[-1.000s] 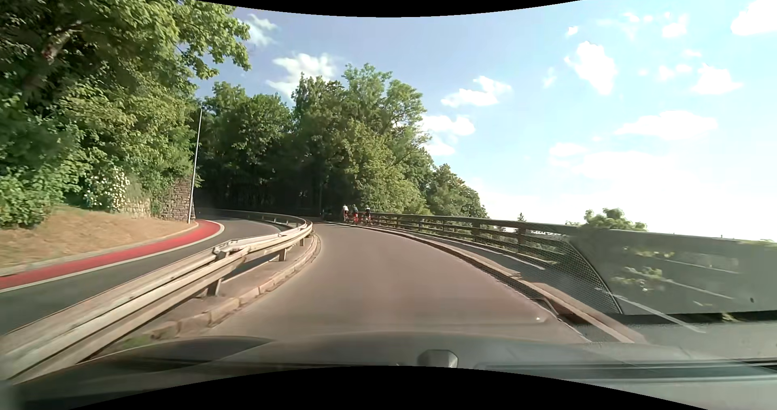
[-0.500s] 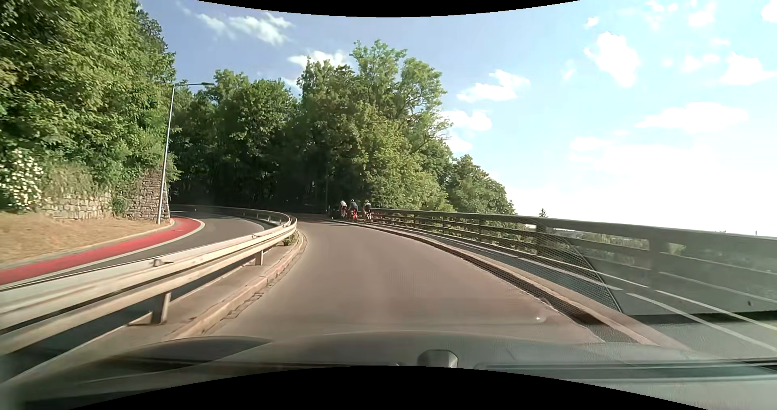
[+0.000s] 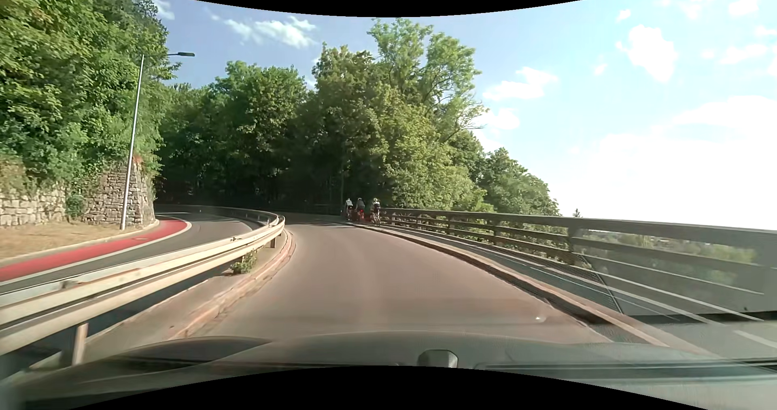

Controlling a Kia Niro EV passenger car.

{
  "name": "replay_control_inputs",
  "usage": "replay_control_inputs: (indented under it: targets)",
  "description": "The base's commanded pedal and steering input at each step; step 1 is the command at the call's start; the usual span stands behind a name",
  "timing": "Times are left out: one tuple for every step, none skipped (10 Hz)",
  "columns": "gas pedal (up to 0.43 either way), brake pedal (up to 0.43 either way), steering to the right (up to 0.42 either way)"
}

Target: Follow the waypoints while adhering to traffic rules and regulations

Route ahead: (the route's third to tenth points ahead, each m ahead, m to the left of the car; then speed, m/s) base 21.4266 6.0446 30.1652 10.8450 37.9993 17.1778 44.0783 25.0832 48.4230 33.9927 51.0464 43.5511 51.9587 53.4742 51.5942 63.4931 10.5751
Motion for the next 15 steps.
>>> replay_control_inputs:
  targets:
    - [0.059, 0.006, -0.082]
    - [0.059, 0.006, -0.084]
    - [0.059, 0.006, -0.084]
    - [0.067, 0.006, -0.087]
    - [0.087, 0.006, -0.090]
    - [0.110, 0.006, -0.091]
    - [0.110, 0.006, -0.091]
    - [0.110, 0.006, -0.091]
    - [0.110, 0.006, -0.091]
    - [0.110, 0.006, -0.091]
    - [0.110, 0.006, -0.091]
    - [0.110, 0.006, -0.090]
    - [0.118, 0.006, -0.090]
    - [0.118, 0.006, -0.091]
    - [0.118, 0.006, -0.096]
